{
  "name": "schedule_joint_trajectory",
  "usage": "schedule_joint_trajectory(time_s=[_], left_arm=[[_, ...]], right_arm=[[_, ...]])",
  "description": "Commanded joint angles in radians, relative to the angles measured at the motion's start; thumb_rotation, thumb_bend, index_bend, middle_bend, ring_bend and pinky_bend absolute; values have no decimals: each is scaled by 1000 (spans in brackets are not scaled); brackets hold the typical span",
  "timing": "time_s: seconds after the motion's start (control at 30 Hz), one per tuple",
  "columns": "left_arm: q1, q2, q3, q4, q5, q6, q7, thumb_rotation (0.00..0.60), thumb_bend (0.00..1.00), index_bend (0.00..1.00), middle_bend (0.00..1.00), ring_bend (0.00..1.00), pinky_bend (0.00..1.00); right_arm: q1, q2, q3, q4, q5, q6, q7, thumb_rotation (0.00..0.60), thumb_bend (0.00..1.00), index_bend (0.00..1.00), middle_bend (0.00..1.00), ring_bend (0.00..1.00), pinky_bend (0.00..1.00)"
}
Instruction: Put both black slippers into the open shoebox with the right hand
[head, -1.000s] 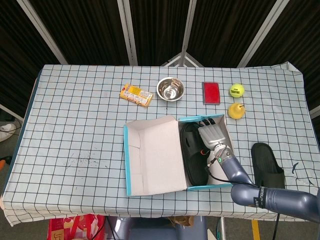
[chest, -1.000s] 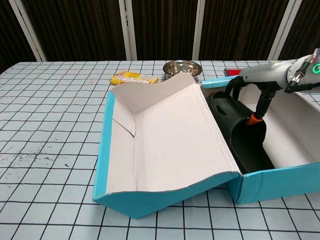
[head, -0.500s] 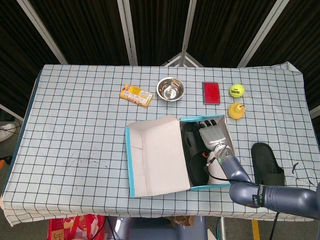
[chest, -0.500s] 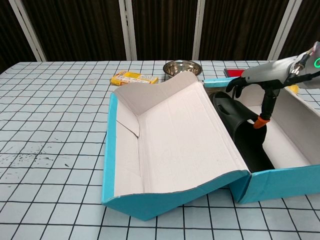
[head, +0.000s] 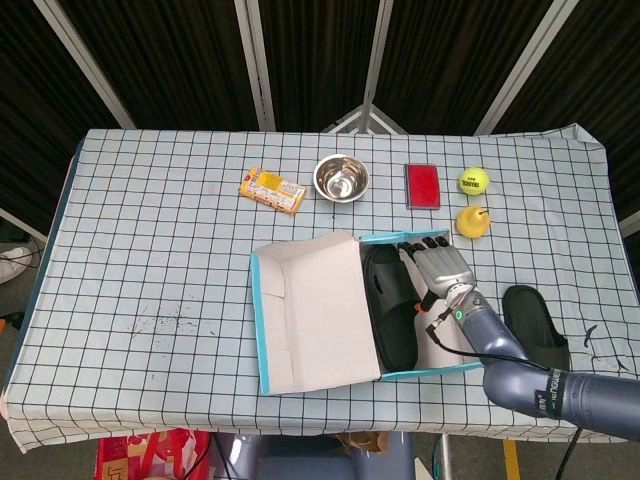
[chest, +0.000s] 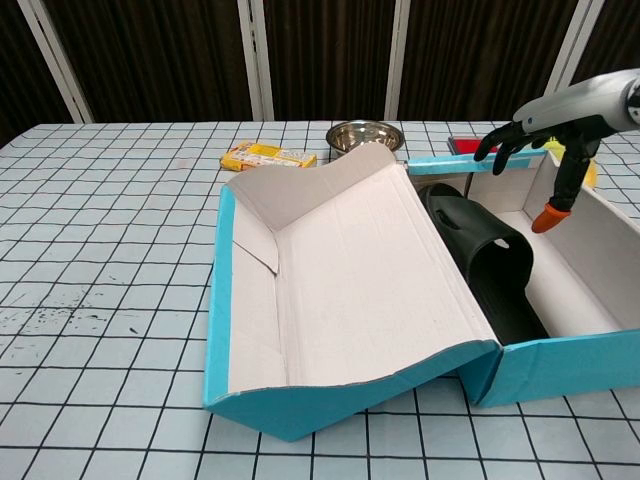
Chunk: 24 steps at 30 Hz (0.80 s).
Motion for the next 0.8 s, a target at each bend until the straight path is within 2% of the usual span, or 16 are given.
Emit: schedule_joint_trajectory(time_s=[0.03,0.13,0.2,0.33,0.5,0.6,0.8], left_arm=[[1,0,-2,1,-5,0,1,600,335,13,0,0,71],[3,0,-5,3,-12,2,-1,600,335,13,0,0,71],[5,0,-7,5,-16,3,-2,600,334,13,0,0,71],[4,-2,-8,10,-24,-3,3,600,335,13,0,0,71],[4,-7,-9,11,-33,-5,22,600,335,13,0,0,71],[1,-14,-9,15,-48,-17,45,600,335,13,0,0,71],[-10,-30,-12,18,-66,-32,89,600,335,13,0,0,71]], right_arm=[[-30,83,37,-33,-18,-72,98,600,178,103,166,20,0],[-88,135,87,-36,-85,-135,223,600,177,104,166,46,0],[-139,155,116,-30,-156,-140,297,600,178,104,166,54,0],[-234,172,140,-17,-306,-51,381,600,178,104,166,57,0],[-298,225,94,-6,-394,17,367,600,178,105,166,57,0],[-317,271,50,-2,-399,23,328,600,177,105,166,55,0],[-352,297,-25,60,-376,36,272,600,178,104,166,35,0]])
